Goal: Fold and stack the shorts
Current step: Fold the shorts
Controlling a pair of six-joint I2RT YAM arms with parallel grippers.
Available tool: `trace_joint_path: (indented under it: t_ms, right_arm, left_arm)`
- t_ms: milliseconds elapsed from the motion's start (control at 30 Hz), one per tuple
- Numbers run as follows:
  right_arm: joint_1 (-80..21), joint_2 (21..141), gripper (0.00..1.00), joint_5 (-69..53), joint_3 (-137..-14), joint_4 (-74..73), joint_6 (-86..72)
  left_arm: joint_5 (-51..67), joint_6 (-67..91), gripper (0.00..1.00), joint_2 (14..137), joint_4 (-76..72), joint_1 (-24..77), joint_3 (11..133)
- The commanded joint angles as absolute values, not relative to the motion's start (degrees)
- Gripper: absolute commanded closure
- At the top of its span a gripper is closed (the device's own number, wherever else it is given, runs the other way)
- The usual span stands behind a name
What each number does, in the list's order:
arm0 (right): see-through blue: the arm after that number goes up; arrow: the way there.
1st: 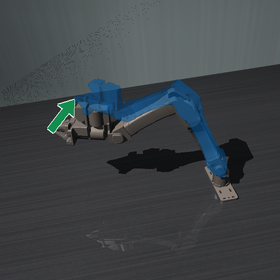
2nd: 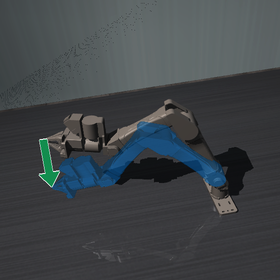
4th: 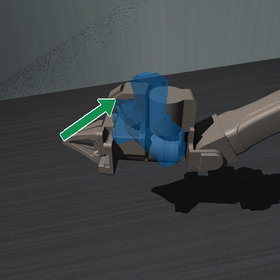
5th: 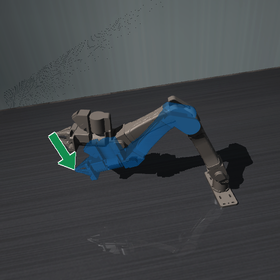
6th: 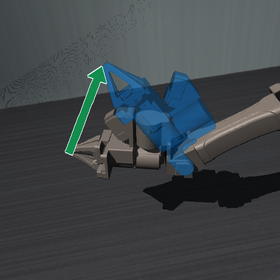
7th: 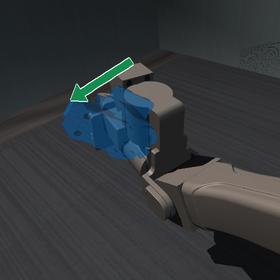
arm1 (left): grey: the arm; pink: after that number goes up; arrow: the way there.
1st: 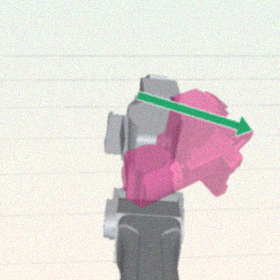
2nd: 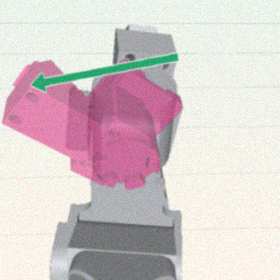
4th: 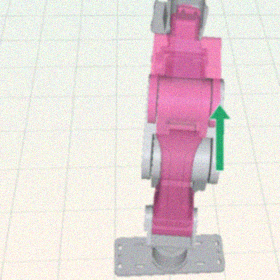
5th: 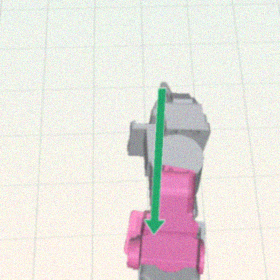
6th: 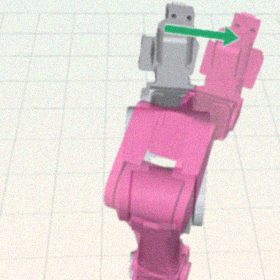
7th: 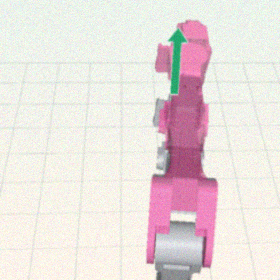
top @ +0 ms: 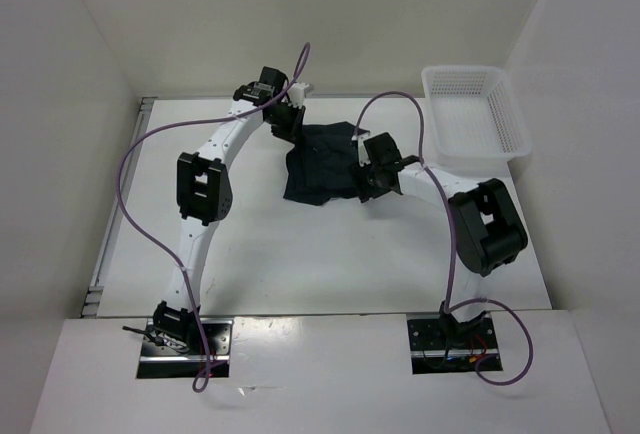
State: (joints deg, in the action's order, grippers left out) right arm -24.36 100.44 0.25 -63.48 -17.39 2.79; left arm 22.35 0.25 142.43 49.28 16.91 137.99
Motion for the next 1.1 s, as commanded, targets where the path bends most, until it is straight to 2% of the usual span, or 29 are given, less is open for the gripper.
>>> trace_joint_path:
  t_ms: [0,67,133,367,667,767,800,900,933,1067]
  right_arm:
    - [-26.1,102.0,0.38,1.5,-66.4,-15.7,1.9]
    - [-26.8,103.4,0.39,2.4,-67.1,-14.6,0.4]
    - [-27.4,104.8,0.45,2.4,-69.0,-14.6,-0.4]
    - [-27.4,108.0,0.48,6.8,-73.9,-14.6,-1.8]
    - [-28.7,113.5,0.52,15.9,-74.4,-15.7,-3.0]
    - [-29.4,114.1,0.62,17.2,-74.4,-15.7,-2.5]
    - [-30.0,114.1,0.74,17.7,-73.7,-15.7,-1.9]
    - [-30.0,112.2,0.96,19.4,-72.6,-15.7,0.0]
    - [-30.0,111.3,1.00,19.9,-71.3,-16.3,1.0]
    - [-30.0,105.2,1.00,21.4,-67.2,-18.4,8.0]
  left_arm:
    - [22.4,0.0,0.85,143.5,48.9,16.5,140.4]
    - [21.9,0.0,0.85,143.5,48.9,16.5,140.4]
    - [21.9,0.0,0.83,143.5,48.9,16.5,141.0]
    - [21.9,0.0,0.83,144.0,48.9,16.5,141.0]
    - [24.3,0.0,0.83,144.6,49.4,16.5,141.0]
    - [24.8,0.0,0.83,144.6,49.4,16.0,140.4]
    - [24.8,0.0,0.83,144.6,49.4,15.5,140.4]
    - [25.3,0.0,0.85,144.6,49.4,14.9,140.4]
    - [25.3,0.0,0.85,144.6,49.4,14.3,141.0]
    - [25.3,0.0,0.88,143.4,49.9,13.2,143.2]
